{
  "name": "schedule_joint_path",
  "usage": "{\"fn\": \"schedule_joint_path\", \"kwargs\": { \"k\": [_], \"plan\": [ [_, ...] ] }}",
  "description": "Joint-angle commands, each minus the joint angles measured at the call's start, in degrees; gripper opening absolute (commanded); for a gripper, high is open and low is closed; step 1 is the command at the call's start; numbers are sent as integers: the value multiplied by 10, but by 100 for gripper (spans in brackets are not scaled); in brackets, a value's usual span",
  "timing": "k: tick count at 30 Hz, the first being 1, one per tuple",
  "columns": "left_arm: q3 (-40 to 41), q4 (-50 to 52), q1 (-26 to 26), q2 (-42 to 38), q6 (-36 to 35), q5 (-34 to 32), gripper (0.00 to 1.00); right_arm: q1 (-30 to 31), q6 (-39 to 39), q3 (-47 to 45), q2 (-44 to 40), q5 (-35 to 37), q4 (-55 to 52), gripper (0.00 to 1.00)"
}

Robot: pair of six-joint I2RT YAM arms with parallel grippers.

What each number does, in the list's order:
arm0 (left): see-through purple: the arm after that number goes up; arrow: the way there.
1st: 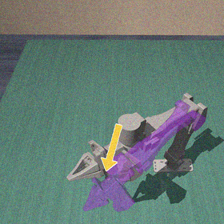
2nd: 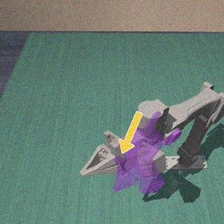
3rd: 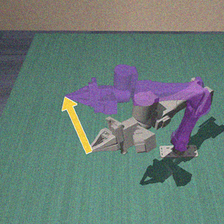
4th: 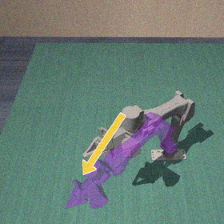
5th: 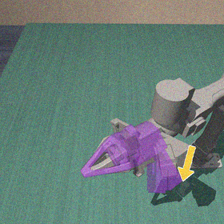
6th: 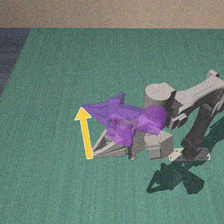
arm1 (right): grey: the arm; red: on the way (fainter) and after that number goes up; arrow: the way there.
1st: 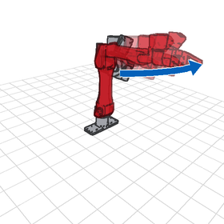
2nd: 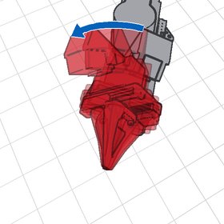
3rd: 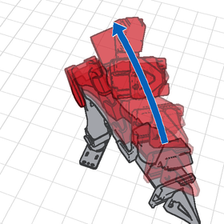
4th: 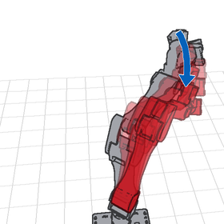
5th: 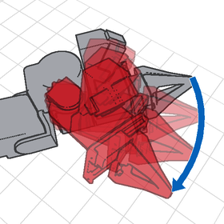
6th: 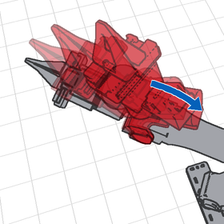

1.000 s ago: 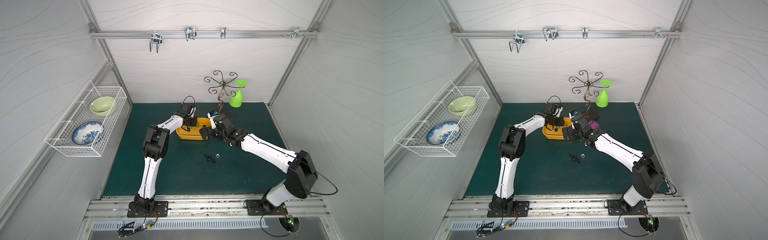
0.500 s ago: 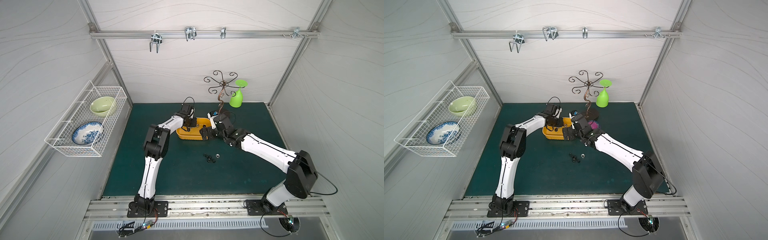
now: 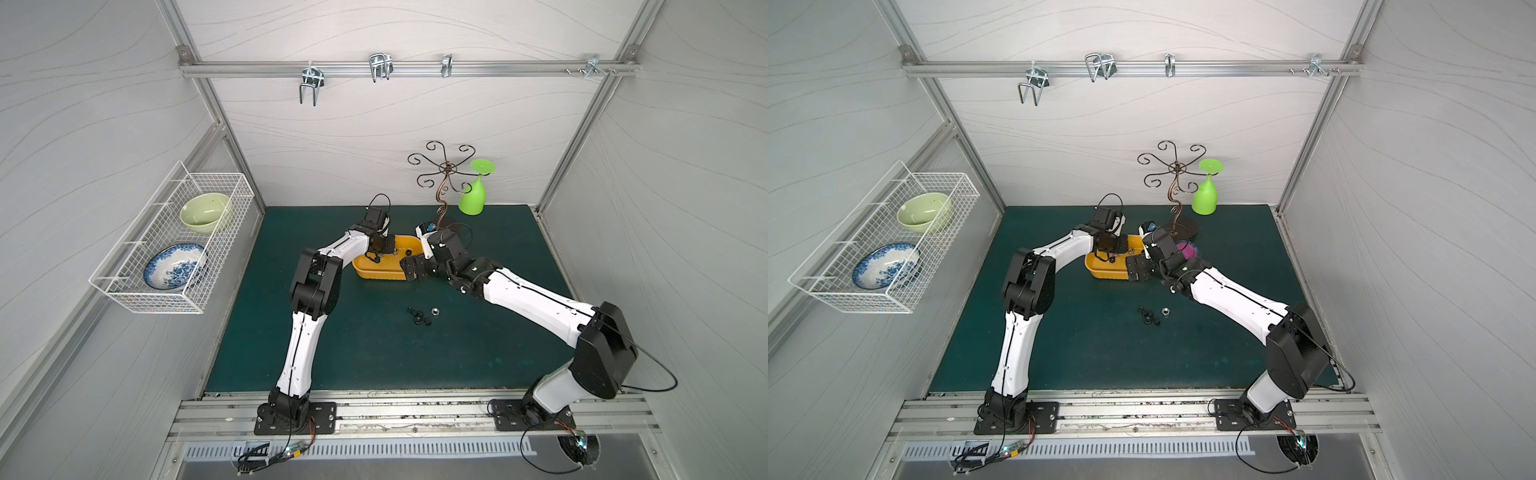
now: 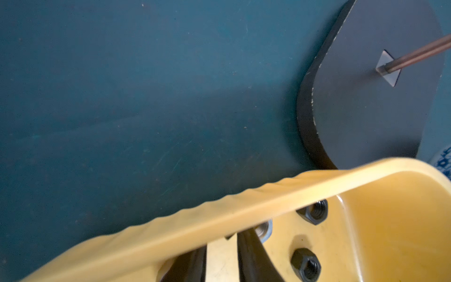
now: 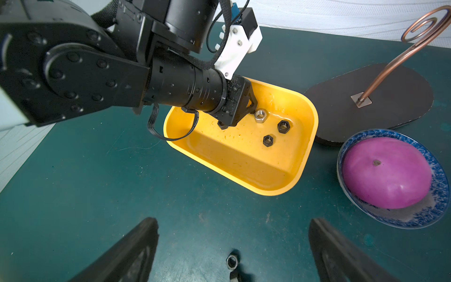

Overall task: Put the nuts on the desktop into the storage box
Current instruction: Place the nut in the storage box.

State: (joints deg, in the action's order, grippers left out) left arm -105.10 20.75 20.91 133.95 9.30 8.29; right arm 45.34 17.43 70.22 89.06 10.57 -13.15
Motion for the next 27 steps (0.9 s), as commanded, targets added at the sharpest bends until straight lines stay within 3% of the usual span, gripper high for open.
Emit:
{"fn": "schedule_joint_path", "kwargs": {
  "k": [1, 11, 27],
  "plan": [
    [-28, 6, 2, 17, 4, -2, 24, -2, -7, -2, -18, 7, -11, 99],
    [-27, 17, 3, 21, 5, -6, 25, -2, -9, -5, -22, 8, -11, 99],
    [13, 8, -9, -12, 4, -11, 17, -3, -8, -19, -33, 15, -5, 99]
  ]
}}
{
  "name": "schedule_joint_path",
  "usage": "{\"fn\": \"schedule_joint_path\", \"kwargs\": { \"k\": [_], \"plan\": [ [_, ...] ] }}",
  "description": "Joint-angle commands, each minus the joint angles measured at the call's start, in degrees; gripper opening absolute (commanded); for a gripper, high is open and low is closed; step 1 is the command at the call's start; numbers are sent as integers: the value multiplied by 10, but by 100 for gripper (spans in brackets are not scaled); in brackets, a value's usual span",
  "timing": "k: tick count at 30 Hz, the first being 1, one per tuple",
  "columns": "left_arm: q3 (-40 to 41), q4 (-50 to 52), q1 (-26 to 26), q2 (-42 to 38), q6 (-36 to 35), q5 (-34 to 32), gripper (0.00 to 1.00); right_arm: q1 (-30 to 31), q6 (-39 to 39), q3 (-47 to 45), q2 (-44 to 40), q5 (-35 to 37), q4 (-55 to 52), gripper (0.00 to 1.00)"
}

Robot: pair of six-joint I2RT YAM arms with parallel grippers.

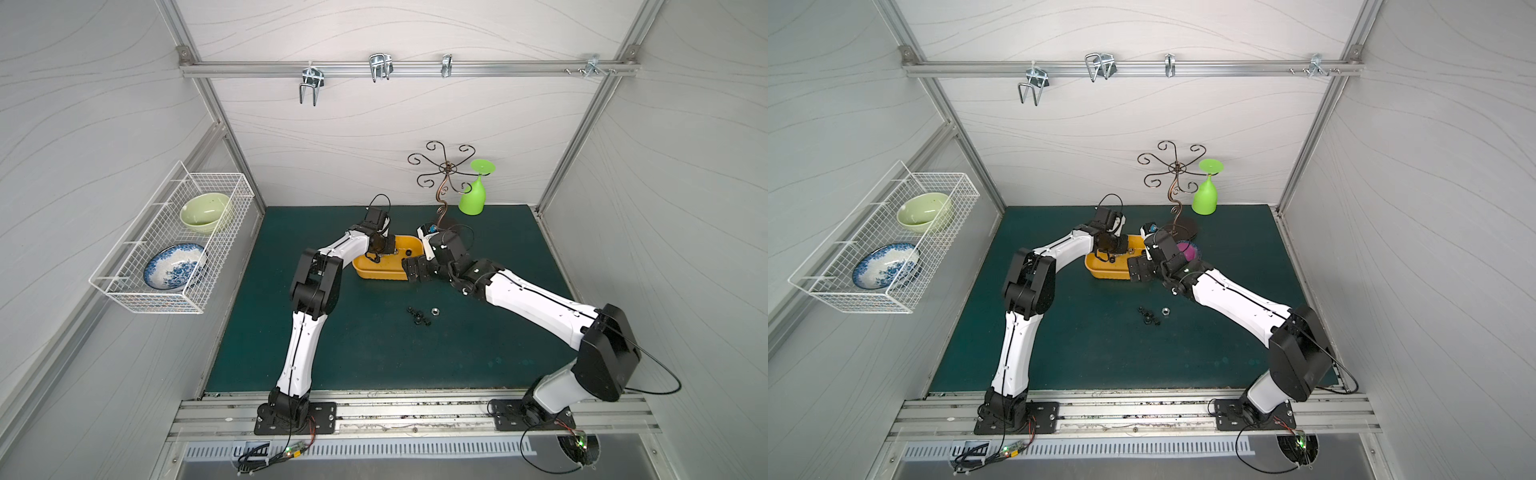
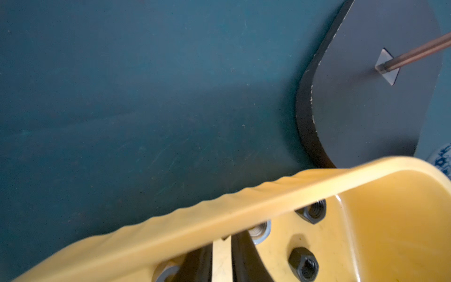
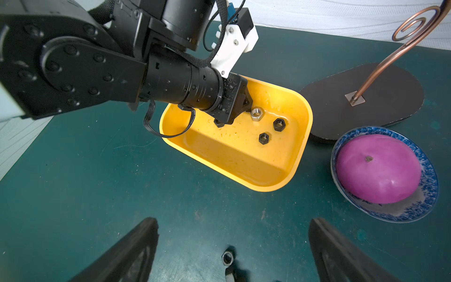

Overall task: Put the nuts on the desktop into the storage box
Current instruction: Place the nut in the storage box.

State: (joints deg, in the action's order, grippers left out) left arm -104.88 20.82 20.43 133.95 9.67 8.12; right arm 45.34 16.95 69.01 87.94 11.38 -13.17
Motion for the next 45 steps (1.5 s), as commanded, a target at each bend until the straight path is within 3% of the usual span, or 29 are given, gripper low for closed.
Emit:
{"fn": "schedule_joint_path", "kwargs": {
  "k": [1, 24, 34, 45],
  "plan": [
    [14, 7, -5, -14, -1, -9, 17, -3, -3, -8, -23, 6, -5, 99],
    [43, -12, -29, -40, -5, -11, 16, -3, -2, -11, -29, 8, -4, 99],
    [65, -31, -38, -77, -14, 24, 26, -3, -5, -12, -32, 8, -2, 99],
    [105, -15, -42, -180, -34, 95, 37, -4, -25, -7, -20, 5, -9, 99]
  ]
}}
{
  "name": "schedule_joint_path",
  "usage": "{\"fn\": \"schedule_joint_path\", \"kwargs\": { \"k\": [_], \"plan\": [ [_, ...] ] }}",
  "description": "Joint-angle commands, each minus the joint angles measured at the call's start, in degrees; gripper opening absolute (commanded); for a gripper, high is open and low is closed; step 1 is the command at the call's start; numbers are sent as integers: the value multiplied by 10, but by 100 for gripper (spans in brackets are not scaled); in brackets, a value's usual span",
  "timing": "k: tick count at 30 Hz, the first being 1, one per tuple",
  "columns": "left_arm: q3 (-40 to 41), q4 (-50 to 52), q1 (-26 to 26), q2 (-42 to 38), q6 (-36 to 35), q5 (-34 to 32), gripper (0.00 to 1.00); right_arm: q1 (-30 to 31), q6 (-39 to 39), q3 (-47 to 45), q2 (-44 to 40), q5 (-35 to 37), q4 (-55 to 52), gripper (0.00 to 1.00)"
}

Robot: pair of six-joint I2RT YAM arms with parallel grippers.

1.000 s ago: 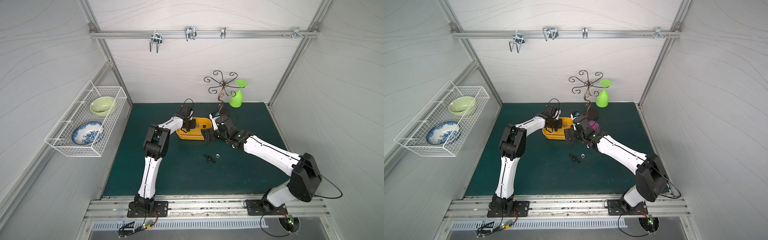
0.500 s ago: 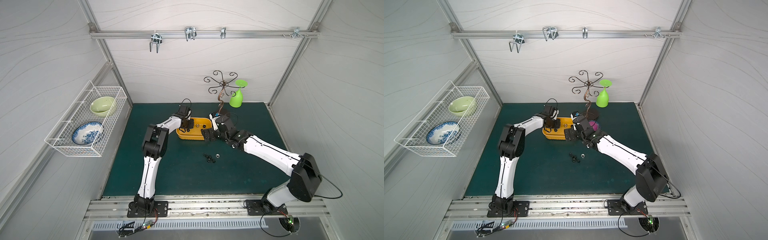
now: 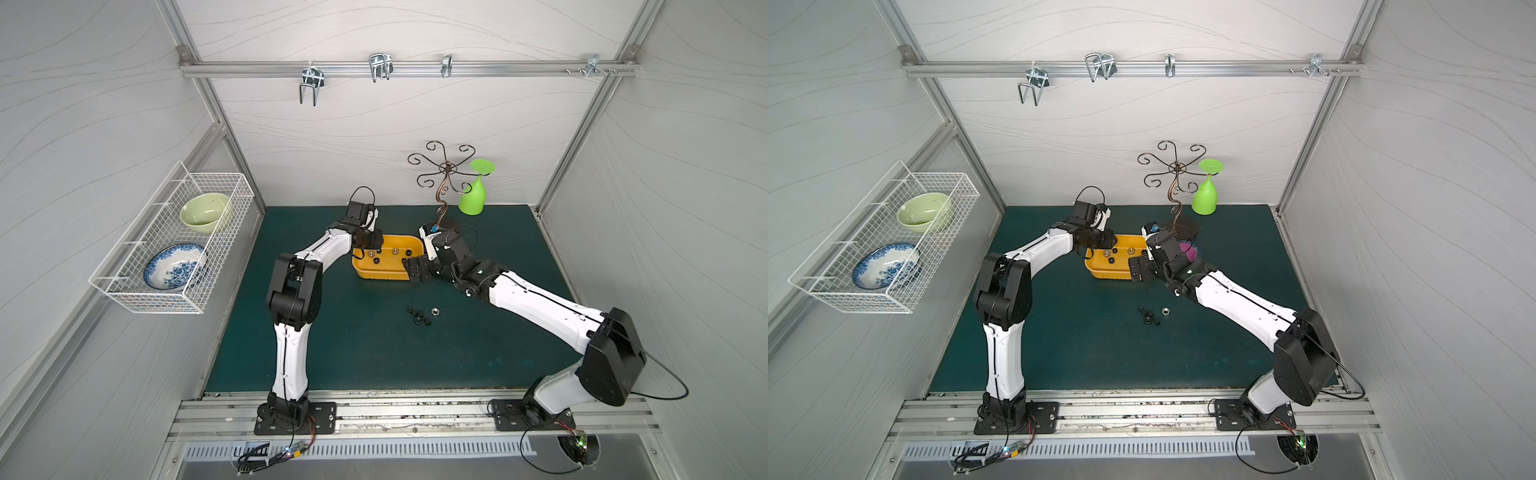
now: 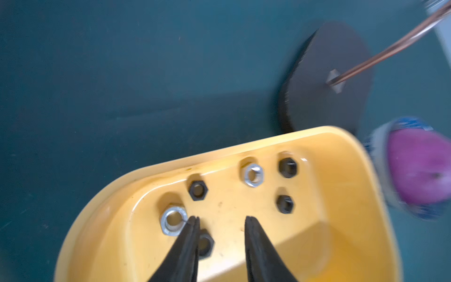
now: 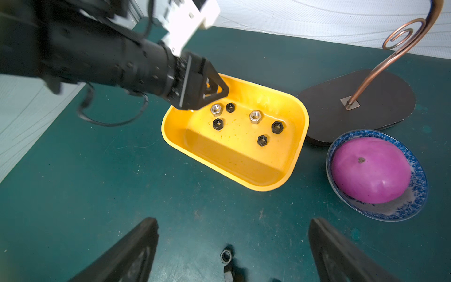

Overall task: Put the nuts on the desktop into the storage box
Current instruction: Place the nut in the storage box, then pick up the nut from the center of the board.

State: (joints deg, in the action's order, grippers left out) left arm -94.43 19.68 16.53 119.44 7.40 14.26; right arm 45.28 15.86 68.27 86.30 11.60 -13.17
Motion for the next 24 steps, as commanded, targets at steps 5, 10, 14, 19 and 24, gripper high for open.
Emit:
{"fn": "schedule_joint_path", "kwargs": {
  "k": [5, 10, 14, 19, 24],
  "plan": [
    [17, 41, -6, -94, -36, 73, 40, -4, -23, 3, -9, 27, -39, 99],
    [36, 118, -14, -163, -82, 132, 51, -6, 41, 43, -14, 104, -163, 99],
    [60, 164, -31, -218, -117, 196, 69, -21, 38, 62, -24, 7, -242, 99],
    [61, 268, -49, -267, -182, 283, 98, -25, 47, 60, -38, -66, -315, 99],
    [138, 268, -57, -346, -268, 374, 98, -24, 18, 31, -61, -111, -351, 98]
  ]
}}
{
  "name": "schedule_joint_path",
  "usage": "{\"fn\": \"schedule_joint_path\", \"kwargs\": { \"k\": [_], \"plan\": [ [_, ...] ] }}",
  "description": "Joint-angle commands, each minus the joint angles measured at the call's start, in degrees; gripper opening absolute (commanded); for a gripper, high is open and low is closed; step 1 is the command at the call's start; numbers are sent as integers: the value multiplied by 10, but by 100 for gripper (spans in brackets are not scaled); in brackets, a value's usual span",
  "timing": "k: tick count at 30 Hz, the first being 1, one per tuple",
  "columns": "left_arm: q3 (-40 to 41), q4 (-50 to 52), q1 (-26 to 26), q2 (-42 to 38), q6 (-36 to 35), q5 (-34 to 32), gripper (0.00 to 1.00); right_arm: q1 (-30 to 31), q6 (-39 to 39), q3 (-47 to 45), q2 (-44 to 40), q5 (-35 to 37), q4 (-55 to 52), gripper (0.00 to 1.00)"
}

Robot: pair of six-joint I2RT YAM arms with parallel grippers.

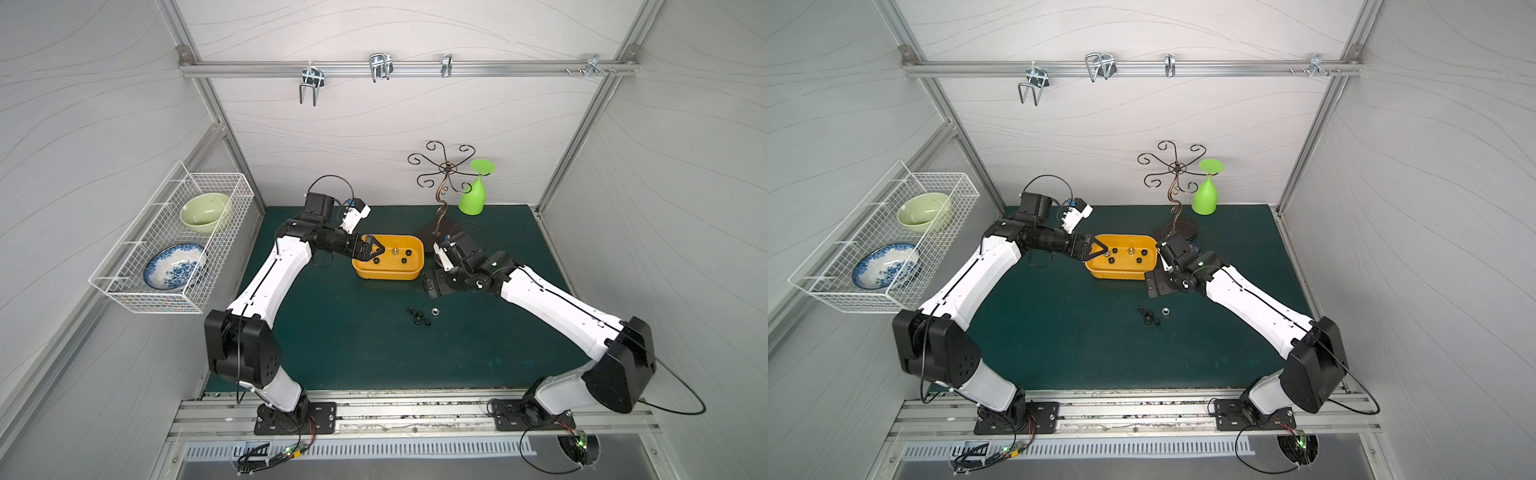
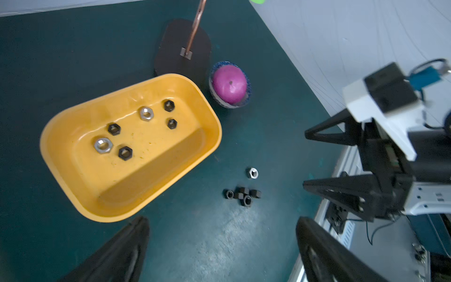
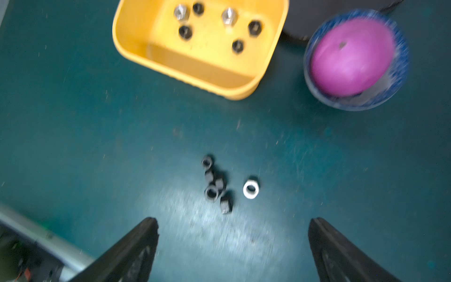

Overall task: Put the nuts on the desktop into the storage box
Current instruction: Pick up the nut from the center of the board.

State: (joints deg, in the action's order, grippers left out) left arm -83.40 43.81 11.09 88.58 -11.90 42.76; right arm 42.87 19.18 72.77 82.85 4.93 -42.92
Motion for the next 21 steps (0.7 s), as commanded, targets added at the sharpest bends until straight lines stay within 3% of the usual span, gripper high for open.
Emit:
{"fn": "schedule_joint_path", "kwargs": {
  "k": [1, 7, 11, 16, 18, 20, 21],
  "plan": [
    [45, 36, -3, -54, -110, 115, 98, -1, -23, -26, -32, -47, -50, 96],
    [154, 76, -3, -112, -322, 244, 98, -2, -66, -53, 4, -146, -58, 76],
    [227, 50, -2, -108, -456, 248, 98, -1, -68, -76, 21, -179, -19, 67],
    [289, 51, -2, -101, -660, 281, 98, -1, -72, -97, 57, -160, 26, 60],
    [332, -61, 0, -107, -599, 280, 98, -2, -73, -107, 72, -150, 46, 52],
    [384, -226, 14, -117, -460, 214, 98, 1, -76, -112, 88, -147, 60, 53],
    [409, -284, 29, -120, -425, 163, 98, 3, -77, -119, 93, -143, 70, 54]
  ]
}}
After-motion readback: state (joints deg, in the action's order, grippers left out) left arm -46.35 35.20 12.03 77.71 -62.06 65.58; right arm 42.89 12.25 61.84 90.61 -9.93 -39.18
